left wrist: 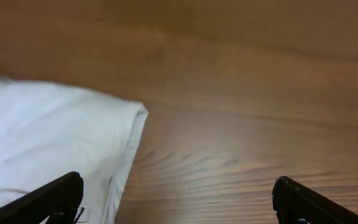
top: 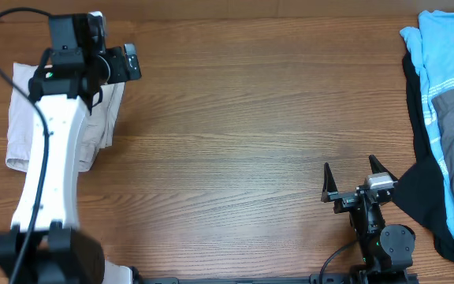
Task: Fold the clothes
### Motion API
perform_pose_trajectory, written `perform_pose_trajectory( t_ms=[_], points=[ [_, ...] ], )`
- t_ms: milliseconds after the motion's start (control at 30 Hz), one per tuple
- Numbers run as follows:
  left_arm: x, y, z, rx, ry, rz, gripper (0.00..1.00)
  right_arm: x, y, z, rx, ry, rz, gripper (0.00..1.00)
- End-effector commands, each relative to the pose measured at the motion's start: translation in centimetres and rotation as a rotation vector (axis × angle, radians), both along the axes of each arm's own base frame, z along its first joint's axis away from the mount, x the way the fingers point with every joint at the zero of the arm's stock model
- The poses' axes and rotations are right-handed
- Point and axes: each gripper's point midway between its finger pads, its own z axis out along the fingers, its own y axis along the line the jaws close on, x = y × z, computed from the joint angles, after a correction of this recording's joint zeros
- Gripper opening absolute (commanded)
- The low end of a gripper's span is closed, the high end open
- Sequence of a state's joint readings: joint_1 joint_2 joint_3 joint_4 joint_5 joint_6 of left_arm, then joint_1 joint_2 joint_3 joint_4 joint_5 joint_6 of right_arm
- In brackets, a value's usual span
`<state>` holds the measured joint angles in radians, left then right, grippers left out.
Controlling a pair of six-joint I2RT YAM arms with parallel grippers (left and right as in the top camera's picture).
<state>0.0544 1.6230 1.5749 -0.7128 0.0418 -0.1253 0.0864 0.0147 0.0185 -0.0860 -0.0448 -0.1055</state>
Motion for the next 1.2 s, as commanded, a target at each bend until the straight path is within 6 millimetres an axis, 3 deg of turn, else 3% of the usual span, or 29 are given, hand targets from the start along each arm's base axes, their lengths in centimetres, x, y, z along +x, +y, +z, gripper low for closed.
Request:
perform_pose_trajectory(
  t_ms=[0,167,333,433,533,633,867,1067,1167],
  points=[
    [-3.7,-2.1,9.2,-0.009,-0.221,-0.04,1.0,0.0,-0.1,-0.2,-0.006,-0.006,-0.002,1.0],
    [-9.6,-3.6,17.2,-0.01,-0.434,-0.081,1.0,0.0,-0.1,-0.2,-0.006,-0.006,-0.002,1.0],
    [-16.2,-3.5,22.9,-0.008,-0.62,-0.084,1.0,0.0,-0.1,-0.2,-0.006,-0.006,-0.002,1.0],
    [-20.1,-2.9,24.6,0.02,-0.705,-0.063,1.0,0.0,-0.1,-0.2,-0.006,-0.006,-0.002,1.0],
    [-23.2,-2.3,24.3,0.037,-0.749,-0.037,1.0,0.0,-0.1,-0.2,-0.006,-0.006,-0.002,1.0],
    [-24.9,-2.3,22.0,0.037,-0.742,-0.038,1.0,0.0,-0.1,-0.2,-0.006,-0.006,-0.002,1.0],
    [-26.0,-1.6,10.9,0.059,-0.584,-0.009,1.0,0.0,-0.1,-0.2,-0.006,-0.006,-0.002,1.0],
    [-25.6,-3.0,1.1,0.003,-0.44,-0.078,1.0,0.0,-0.1,-0.2,-0.006,-0.006,-0.002,1.0],
    [-25.0,-3.1,-2.5,-0.05,-0.407,-0.049,1.0,0.0,-0.1,-0.2,-0.006,-0.006,-0.002,1.0]
  ],
)
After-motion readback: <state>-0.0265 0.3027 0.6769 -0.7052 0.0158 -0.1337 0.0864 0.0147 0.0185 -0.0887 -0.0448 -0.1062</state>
